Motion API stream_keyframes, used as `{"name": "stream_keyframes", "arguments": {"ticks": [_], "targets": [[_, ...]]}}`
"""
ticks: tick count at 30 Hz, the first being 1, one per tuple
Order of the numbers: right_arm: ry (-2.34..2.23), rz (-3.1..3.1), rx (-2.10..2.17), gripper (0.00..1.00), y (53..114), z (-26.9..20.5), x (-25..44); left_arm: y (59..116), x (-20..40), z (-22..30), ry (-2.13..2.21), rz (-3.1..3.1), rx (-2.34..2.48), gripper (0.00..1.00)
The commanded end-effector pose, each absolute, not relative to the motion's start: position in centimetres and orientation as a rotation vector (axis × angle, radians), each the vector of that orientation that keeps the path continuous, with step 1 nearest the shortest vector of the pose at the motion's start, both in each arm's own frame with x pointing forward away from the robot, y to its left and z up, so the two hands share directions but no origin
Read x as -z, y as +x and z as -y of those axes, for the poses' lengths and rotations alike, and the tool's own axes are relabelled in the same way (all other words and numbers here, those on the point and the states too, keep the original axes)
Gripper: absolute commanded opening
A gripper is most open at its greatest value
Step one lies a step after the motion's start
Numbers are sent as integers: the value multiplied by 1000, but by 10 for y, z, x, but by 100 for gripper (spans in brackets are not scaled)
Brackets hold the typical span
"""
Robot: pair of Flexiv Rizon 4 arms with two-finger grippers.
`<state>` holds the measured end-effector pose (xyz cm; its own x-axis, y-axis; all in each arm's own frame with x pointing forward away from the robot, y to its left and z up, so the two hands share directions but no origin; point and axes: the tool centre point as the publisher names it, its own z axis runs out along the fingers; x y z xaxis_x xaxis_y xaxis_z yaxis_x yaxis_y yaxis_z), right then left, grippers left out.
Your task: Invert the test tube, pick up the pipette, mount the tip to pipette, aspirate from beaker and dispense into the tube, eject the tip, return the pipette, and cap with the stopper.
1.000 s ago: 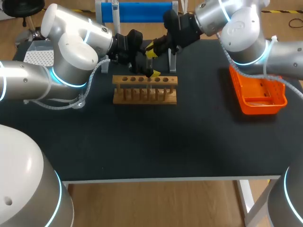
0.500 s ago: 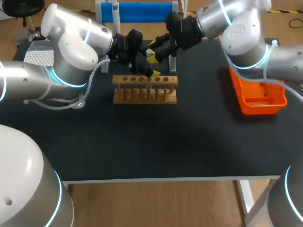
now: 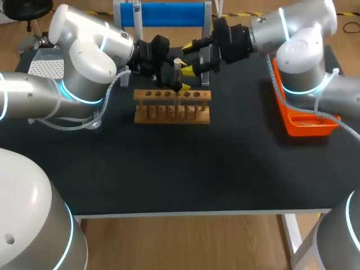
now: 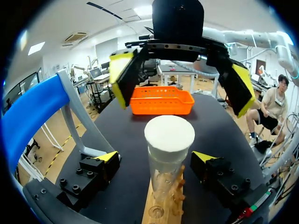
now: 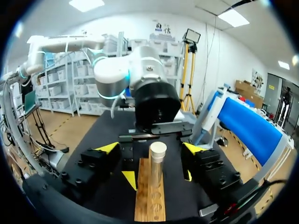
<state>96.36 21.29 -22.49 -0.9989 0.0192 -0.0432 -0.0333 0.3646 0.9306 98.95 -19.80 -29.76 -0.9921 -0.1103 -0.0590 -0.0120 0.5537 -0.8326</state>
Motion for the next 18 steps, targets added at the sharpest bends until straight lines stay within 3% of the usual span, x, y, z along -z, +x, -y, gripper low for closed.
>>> {"name": "stream_keyframes", "arguments": {"ticks": [1,18], "targets": [[-24,-2496,-1839,0,964,-210,227,991,298,198,-104,-2680,1432,100],[-57,-2397,-2012,0,969,-221,217,991,298,198,-104,-2680,1432,100]]}}
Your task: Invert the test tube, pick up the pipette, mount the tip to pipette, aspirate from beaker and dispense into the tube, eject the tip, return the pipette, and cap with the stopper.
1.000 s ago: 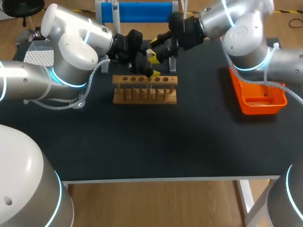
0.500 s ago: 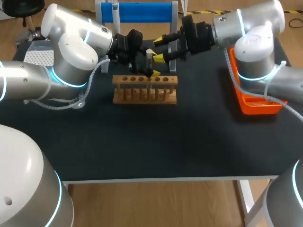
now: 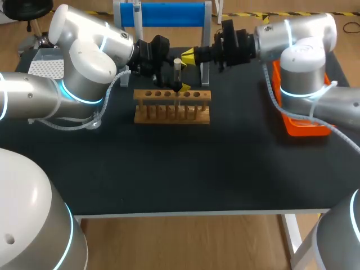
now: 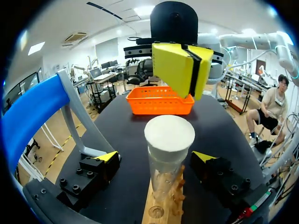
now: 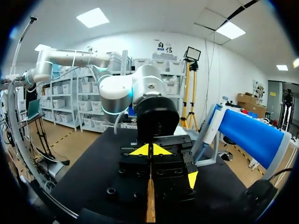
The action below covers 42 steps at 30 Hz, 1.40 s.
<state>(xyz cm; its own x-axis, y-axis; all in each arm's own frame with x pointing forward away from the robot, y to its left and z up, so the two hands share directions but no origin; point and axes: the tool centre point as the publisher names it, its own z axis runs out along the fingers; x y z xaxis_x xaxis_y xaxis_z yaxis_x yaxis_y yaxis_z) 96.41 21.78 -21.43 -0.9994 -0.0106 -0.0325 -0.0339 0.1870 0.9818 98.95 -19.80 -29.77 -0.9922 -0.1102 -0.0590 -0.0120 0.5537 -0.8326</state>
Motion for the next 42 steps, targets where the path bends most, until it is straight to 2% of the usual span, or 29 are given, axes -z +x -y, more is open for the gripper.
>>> {"name": "stream_keyframes", "arguments": {"ticks": [1,42], "targets": [[-57,-2393,-2017,0,969,-222,217,991,298,198,-104,-2680,1432,100],[24,-2402,-2147,0,972,-239,246,991,298,198,-104,-2680,1432,100]]}}
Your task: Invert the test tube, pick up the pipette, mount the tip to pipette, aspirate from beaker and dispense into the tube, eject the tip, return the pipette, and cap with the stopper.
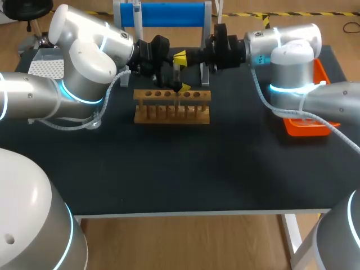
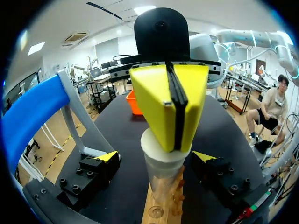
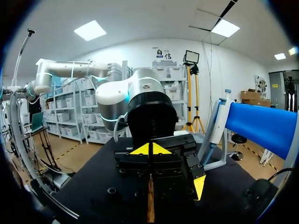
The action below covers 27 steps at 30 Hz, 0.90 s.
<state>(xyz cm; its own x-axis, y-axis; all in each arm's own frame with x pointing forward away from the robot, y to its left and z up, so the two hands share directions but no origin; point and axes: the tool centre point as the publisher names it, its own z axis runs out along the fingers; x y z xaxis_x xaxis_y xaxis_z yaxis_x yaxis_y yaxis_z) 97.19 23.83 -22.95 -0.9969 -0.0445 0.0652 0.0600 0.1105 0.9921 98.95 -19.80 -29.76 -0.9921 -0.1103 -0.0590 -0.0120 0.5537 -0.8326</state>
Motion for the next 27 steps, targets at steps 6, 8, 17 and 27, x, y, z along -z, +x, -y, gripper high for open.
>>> {"name": "stream_keyframes", "arguments": {"ticks": [6,8,17,27], "targets": [[-22,2266,2071,0,973,-238,241,991,298,198,-104,-2680,1432,100],[-15,2234,2108,0,975,-237,235,991,298,198,-104,-2680,1432,100],[31,2237,2181,23,974,-224,207,991,298,198,-104,-2680,1432,100],[-47,2378,2119,100,968,-177,216,991,298,198,-104,-2680,1432,100]]}}
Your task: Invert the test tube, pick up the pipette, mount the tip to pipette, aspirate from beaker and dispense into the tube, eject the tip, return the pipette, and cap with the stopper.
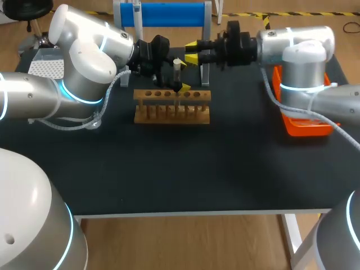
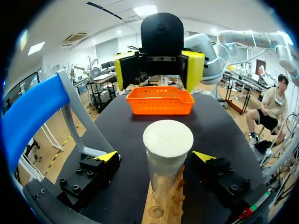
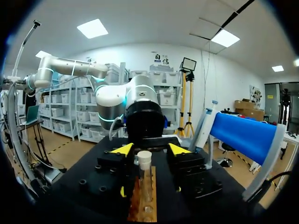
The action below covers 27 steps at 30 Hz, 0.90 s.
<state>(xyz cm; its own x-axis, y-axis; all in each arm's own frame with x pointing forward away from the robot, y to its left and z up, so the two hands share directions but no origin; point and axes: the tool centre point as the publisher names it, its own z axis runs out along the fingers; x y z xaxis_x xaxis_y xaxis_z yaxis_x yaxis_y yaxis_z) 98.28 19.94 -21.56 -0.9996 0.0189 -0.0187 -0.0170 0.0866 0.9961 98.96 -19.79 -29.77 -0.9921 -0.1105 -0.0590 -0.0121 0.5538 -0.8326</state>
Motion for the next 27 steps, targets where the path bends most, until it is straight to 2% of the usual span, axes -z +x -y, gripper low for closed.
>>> {"name": "stream_keyframes", "arguments": {"ticks": [1,10,27], "targets": [[58,-2318,-2053,100,967,-174,218,991,298,198,-104,-2680,1432,100],[200,-2378,-1969,100,957,-142,251,991,298,198,-104,-2680,1432,100],[202,-2386,-1955,100,956,-141,254,989,299,192,-121,-2676,1437,100]]}}
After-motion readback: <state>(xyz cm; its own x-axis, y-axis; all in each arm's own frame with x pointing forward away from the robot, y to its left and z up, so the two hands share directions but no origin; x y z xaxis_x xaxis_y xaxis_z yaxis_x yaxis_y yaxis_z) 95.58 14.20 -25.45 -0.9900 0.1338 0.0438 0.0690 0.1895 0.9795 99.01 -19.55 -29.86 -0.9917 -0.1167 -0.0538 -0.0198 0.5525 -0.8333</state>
